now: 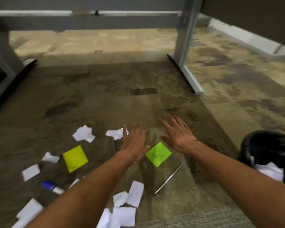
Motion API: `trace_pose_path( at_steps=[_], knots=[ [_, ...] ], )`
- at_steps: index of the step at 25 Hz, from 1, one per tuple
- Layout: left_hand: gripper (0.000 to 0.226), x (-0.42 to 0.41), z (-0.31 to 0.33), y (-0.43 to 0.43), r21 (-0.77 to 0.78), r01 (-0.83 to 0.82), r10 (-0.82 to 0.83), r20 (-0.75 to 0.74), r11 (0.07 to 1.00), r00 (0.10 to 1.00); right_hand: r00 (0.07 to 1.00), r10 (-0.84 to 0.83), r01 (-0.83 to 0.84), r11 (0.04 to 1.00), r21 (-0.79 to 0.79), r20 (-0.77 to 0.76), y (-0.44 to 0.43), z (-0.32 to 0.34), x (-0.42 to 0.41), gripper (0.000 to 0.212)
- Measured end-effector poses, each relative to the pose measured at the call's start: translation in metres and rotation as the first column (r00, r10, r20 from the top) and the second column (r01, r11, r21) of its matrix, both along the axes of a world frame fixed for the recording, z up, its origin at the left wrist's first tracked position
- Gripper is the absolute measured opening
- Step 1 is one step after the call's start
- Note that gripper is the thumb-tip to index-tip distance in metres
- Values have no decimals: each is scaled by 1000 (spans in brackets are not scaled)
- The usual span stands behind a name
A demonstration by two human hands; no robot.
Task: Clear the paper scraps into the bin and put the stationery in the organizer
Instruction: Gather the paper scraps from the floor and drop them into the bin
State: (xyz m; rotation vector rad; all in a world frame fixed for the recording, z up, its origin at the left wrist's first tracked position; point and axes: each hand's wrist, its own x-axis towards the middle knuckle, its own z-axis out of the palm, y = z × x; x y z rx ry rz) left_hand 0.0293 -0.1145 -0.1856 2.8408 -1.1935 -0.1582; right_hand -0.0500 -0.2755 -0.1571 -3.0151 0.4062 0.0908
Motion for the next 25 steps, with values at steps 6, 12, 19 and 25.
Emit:
trace_pose_path(
  at_steps=[6, 12, 19, 25],
  knots=[
    [62, -20, -69, 130, -83, -223, 224, -2, 971, 975, 917, 382, -358, 915, 189, -115, 82, -70, 20, 64],
    [57, -79, -103, 164, 24, -96, 99, -217, 995, 971, 743, 595, -525, 802, 285, -306, 124, -105, -9, 72],
    [39, -99, -114, 146, -26, -173, 167, -166, 985, 972, 752, 556, -503, 831, 236, -356, 126, -113, -25, 74],
    [8, -76, -83, 159, -206, -273, 159, -443, 940, 882, 787, 467, -371, 880, 296, -403, 120, -112, -16, 53]
  ],
)
